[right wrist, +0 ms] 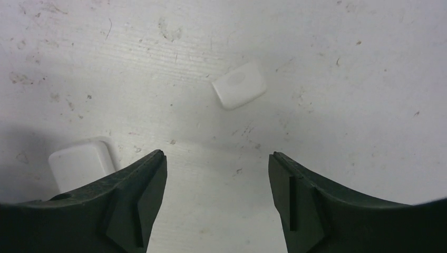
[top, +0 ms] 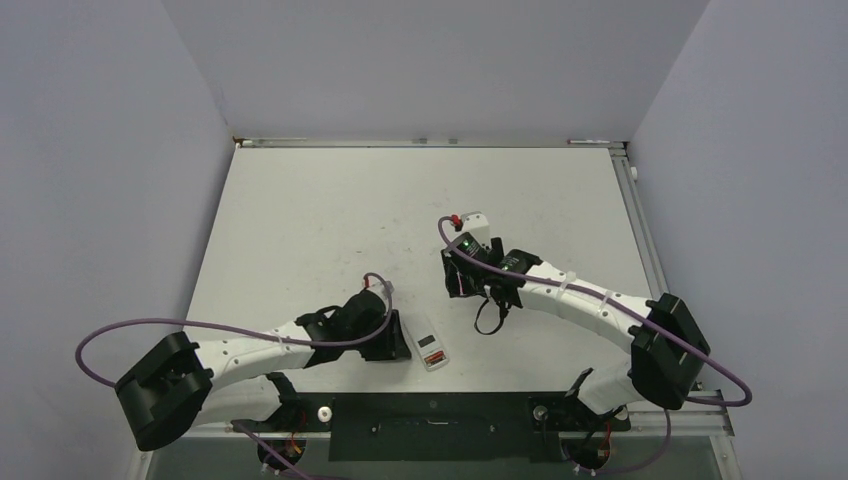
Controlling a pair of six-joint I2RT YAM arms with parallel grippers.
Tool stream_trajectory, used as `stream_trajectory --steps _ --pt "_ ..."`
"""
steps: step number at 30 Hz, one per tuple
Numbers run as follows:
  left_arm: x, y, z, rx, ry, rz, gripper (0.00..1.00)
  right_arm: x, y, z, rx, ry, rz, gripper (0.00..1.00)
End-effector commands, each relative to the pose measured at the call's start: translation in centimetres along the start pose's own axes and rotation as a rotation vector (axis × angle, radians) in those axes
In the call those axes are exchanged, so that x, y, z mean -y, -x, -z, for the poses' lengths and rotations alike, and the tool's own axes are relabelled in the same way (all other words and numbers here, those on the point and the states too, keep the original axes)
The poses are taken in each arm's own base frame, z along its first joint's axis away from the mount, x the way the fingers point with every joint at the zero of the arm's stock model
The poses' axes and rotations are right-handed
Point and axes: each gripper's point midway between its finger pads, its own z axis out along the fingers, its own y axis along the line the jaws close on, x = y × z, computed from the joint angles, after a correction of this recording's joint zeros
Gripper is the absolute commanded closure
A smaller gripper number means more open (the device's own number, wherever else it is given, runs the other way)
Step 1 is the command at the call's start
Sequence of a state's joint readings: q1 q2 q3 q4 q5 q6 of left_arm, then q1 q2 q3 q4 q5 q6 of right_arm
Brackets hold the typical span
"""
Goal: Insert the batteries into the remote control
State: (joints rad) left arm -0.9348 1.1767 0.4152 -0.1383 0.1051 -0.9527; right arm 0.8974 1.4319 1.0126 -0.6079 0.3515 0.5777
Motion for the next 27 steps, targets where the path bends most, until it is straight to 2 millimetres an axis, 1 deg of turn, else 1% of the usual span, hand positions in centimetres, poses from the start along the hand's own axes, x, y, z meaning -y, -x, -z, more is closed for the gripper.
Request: stream_trajectory --steps 1,3,9,17,19,22,27 --pt "0.4 1.6 1.4 0.059 0.003 -0.019 0.58 0.3 2.4 0.2 0.072 0.084 0.086 0.28" --pt "0.3 2.0 2.0 0.082 0.008 -0.022 0.54 0.8 2.6 -0.2 0.07 0.09 0.118 0.25" --pt "0.0 3.3 3.7 0.138 0.028 -0.042 0.4 2.0 2.5 -1.8 0.03 0.088 0.176 0.22" --pt "0.5 4.5 5.9 0.198 -0.011 -0.038 0.22 2.9 0.7 -4.5 -0.06 0.115 0.199 0.18" --pt "0.4 5.1 6.6 0.234 -0.009 -0.035 0.19 2.9 0.2 -5.0 -0.079 0.132 0.199 0.18" --pt "0.4 5.4 7.3 0.258 -0.012 -0.034 0.15 2.9 -0.2 -5.5 -0.109 0.158 0.2 0.18" --pt "0.3 5.7 7.9 0.273 -0.015 -0.032 0.12 2.8 -0.6 -6.4 -0.143 0.173 0.198 0.18"
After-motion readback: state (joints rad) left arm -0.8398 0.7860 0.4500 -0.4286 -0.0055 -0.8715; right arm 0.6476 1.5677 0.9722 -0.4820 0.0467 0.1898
